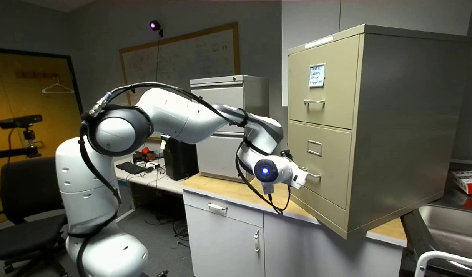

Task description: Pull open the bottom drawer on the beige filing cabinet

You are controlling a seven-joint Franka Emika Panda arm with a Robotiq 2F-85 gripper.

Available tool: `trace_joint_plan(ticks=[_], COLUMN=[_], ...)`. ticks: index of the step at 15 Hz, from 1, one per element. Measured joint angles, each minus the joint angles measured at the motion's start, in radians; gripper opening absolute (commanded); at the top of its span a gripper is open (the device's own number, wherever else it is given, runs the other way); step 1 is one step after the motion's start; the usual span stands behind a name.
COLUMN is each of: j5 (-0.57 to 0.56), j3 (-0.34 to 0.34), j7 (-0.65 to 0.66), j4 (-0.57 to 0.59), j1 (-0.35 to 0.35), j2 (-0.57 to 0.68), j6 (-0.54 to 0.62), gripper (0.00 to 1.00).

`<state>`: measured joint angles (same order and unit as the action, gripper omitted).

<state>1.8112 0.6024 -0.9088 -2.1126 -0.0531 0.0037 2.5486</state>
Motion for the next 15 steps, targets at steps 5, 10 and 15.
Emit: trace_joint_plan(ticks=[5,10,15], j5=[0.027,0.031,0.031], j3=[-0.125,-0.177,-0.212], j7=[0.000,0.004,0.015], j4=[0.088,0.186,0.280], j1=[0.224,0.323,0.348], j2=[0.118,0.230,0.309], j6=[-0.089,-0.131,-0.135], gripper=[1.00,1.00,1.00])
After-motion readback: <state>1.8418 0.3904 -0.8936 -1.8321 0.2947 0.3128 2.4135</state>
